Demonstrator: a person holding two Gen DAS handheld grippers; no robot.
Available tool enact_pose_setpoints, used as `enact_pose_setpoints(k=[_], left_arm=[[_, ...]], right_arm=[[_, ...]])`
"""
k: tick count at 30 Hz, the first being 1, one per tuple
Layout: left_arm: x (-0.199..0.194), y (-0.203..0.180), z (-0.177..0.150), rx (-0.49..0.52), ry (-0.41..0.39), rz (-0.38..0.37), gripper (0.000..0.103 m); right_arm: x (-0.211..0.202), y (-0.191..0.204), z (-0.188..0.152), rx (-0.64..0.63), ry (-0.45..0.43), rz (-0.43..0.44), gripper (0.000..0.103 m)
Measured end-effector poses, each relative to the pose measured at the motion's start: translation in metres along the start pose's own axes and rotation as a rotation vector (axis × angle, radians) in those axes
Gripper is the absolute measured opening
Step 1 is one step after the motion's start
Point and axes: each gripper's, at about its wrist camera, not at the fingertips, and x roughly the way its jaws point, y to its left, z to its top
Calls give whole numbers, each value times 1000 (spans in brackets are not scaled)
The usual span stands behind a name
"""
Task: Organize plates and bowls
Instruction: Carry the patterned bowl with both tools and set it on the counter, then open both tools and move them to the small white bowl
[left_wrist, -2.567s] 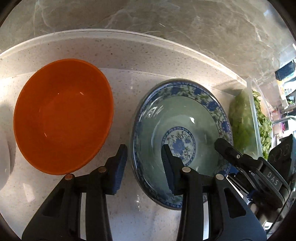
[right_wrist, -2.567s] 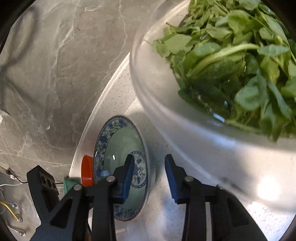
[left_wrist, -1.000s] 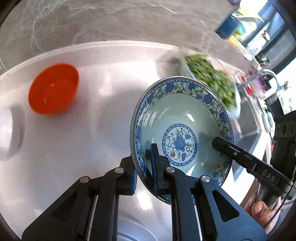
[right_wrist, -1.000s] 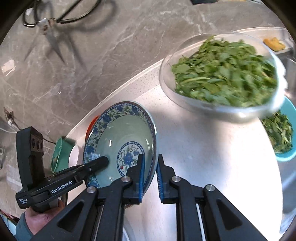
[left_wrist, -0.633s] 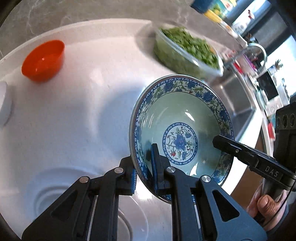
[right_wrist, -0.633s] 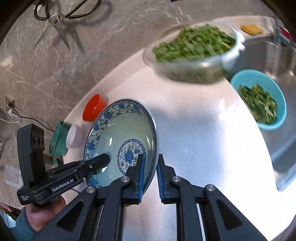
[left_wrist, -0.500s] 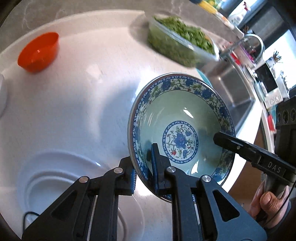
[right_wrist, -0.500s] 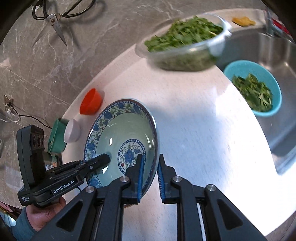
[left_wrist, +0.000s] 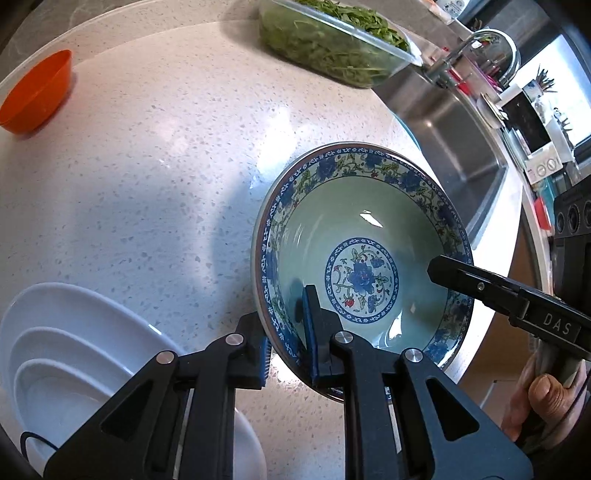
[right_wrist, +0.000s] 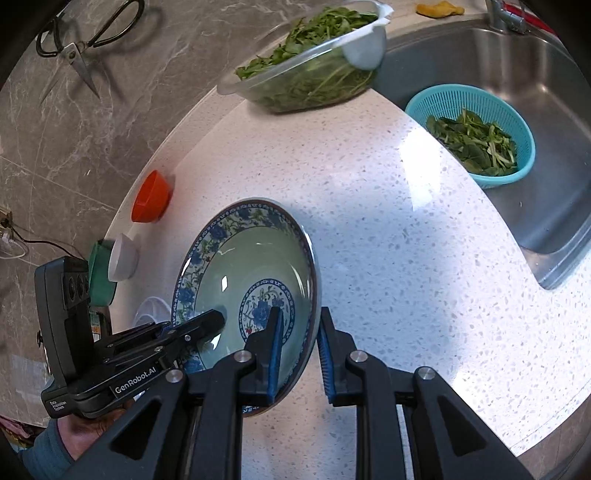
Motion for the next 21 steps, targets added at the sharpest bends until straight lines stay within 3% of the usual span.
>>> enact_pose_setpoints(k=[6, 10, 13, 15, 21], left_arm=[[17, -9, 14, 2, 1, 28, 17], [21, -12, 19, 5, 4, 48, 20], [21, -14, 19, 7, 0, 70, 38], [21, -14, 19, 1, -8, 79, 61], [15, -9, 19, -13, -30, 90, 74]], right_arm=[[5, -3, 0, 0, 7, 9, 22], [8, -3, 1, -5, 20, 23, 30], [9, -1, 0, -17, 24, 29, 34], [10, -1, 0, -19, 26, 29, 38], [5, -4, 2, -26, 16, 32, 47]])
